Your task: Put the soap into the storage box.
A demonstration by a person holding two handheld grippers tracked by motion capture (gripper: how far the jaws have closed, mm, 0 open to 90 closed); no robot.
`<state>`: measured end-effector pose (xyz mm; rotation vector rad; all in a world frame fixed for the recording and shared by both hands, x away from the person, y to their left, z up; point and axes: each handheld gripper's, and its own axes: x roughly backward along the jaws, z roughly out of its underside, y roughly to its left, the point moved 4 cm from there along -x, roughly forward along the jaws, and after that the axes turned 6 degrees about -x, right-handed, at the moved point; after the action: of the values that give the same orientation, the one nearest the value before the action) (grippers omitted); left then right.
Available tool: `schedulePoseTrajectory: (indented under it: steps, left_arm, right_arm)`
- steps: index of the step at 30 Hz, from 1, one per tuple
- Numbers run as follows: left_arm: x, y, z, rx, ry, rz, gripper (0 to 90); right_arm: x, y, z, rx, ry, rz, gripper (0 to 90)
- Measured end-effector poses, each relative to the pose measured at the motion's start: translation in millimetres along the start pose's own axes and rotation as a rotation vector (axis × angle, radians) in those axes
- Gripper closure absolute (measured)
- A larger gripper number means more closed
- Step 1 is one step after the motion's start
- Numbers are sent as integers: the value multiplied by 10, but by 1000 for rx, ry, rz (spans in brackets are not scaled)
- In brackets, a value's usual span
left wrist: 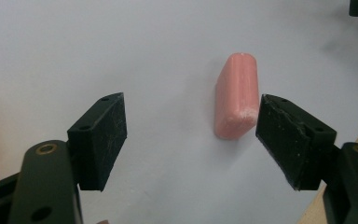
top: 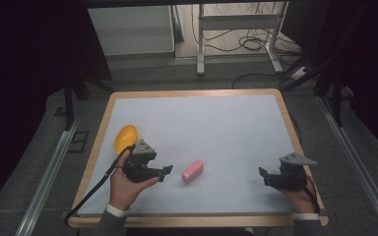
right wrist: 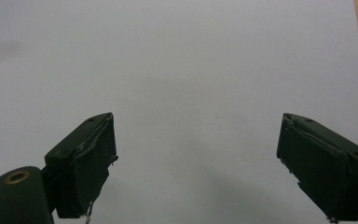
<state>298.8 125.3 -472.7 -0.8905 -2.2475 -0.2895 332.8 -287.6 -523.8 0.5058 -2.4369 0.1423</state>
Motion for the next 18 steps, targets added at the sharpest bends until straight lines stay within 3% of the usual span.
schedulePoseTrajectory:
  steps: [18]
  left_arm:
    - [-193,-93,-157,-6,34,5,241]
  right_arm:
    - [12,-44,15,-10,0,10,115]
